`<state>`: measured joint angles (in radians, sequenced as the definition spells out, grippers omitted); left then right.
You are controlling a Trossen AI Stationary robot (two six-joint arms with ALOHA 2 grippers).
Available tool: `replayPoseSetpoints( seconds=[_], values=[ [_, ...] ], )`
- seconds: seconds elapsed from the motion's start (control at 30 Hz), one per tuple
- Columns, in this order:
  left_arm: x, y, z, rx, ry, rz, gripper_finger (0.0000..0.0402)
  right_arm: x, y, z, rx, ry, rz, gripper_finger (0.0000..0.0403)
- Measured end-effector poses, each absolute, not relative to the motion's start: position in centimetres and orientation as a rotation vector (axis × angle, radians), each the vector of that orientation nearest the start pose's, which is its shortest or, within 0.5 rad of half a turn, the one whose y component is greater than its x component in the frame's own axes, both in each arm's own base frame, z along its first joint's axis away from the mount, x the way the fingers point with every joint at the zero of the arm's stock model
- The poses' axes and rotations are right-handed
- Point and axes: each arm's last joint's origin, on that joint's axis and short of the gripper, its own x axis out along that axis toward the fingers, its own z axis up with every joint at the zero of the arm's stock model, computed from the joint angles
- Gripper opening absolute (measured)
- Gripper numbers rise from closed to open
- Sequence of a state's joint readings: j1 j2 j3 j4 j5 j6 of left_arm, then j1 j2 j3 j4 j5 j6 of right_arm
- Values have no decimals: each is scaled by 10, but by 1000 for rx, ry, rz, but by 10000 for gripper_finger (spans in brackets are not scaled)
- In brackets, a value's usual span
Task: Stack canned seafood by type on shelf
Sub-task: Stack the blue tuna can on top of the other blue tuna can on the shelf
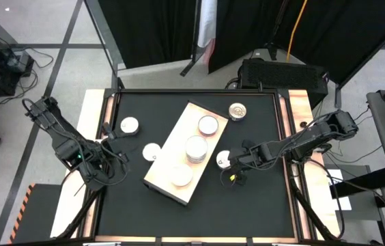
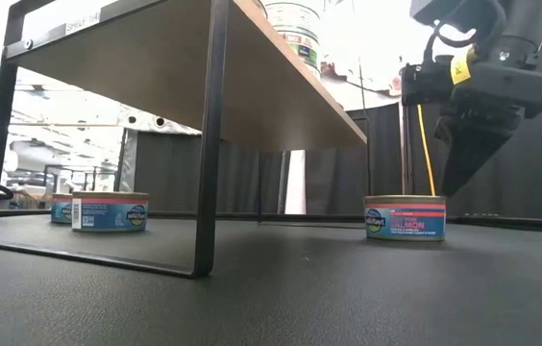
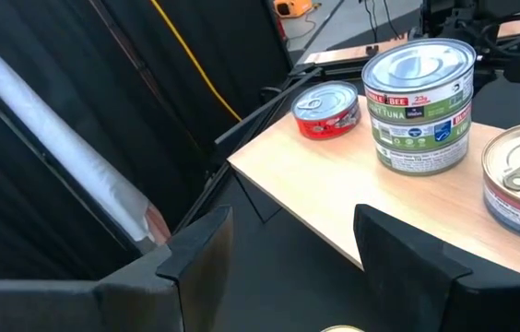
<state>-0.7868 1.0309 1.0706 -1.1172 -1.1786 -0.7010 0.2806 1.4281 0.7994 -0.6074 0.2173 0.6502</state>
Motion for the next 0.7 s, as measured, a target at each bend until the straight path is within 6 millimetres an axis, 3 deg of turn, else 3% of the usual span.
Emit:
replayPoseSetpoints(
  seconds=[0.7],
  values=[
    [135,-97,330,227,429,519,231,241,59,178,300,1140,-382,4]
  ],
)
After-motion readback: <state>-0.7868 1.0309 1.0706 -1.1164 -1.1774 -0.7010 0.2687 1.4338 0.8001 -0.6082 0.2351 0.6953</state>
